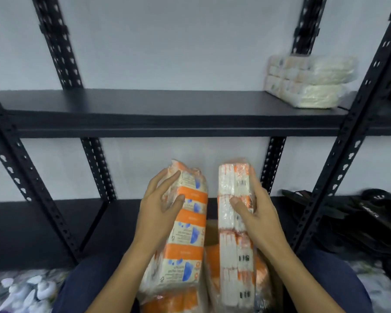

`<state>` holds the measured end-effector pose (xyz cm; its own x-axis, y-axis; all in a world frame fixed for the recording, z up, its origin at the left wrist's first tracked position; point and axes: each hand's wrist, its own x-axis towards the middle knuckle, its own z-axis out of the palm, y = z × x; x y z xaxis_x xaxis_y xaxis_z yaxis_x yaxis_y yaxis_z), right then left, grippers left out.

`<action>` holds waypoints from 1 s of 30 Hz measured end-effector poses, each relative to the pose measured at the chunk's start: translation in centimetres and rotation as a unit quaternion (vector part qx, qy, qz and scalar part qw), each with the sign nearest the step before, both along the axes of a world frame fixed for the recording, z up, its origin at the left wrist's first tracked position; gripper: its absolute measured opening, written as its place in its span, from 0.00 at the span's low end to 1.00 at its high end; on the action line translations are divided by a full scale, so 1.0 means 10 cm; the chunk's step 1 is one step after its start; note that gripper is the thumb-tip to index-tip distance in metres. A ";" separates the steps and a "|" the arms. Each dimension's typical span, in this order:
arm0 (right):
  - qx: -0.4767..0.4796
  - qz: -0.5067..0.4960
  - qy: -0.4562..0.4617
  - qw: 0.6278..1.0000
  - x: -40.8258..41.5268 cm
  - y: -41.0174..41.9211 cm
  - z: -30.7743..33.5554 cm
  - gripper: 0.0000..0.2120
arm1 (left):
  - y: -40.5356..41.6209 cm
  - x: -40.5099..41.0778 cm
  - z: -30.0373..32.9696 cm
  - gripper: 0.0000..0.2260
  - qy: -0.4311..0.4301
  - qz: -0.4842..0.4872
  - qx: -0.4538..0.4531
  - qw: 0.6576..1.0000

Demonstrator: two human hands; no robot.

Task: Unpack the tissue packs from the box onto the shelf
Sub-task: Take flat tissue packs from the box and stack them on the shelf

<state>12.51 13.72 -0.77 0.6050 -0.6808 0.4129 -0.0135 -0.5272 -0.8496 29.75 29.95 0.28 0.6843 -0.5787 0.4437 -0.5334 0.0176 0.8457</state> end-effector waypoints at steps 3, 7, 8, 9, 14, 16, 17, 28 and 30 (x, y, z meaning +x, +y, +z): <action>-0.029 0.008 -0.014 0.999 -0.05 -0.07 0.30 0.37 | 0.02 -0.07 0.33 0.21 -0.005 -0.021 -0.030 0.999; -0.084 -0.014 -0.039 0.996 -0.14 -0.12 0.81 0.37 | -0.01 -0.13 0.80 0.21 -0.051 -0.020 -0.060 0.997; -0.100 -0.023 -0.042 0.994 -0.15 -0.15 0.94 0.37 | -0.03 -0.14 0.91 0.21 -0.064 -0.021 -0.066 0.996; -0.114 -0.029 -0.043 0.992 -0.16 -0.18 1.06 0.36 | -0.05 -0.16 1.02 0.21 -0.078 -0.020 -0.071 0.994; -0.182 -0.075 -0.031 0.980 -0.12 -0.39 1.69 0.36 | -0.20 -0.13 1.55 0.21 -0.148 0.012 -0.085 0.985; -0.207 -0.093 -0.015 0.974 -0.08 -0.46 1.94 0.37 | -0.28 -0.10 1.76 0.21 -0.162 0.022 -0.092 0.982; -0.215 -0.101 -0.005 0.971 -0.06 -0.49 2.07 0.37 | -0.33 -0.08 1.86 0.20 -0.168 0.024 -0.095 0.981; -0.266 -0.238 0.169 0.919 0.36 -0.90 3.01 0.36 | -1.02 0.30 2.60 0.19 -0.180 0.024 -0.109 0.977; -0.268 -0.252 0.208 0.906 0.50 -1.00 3.06 0.36 | -1.17 0.39 2.63 0.19 -0.168 0.026 -0.109 0.979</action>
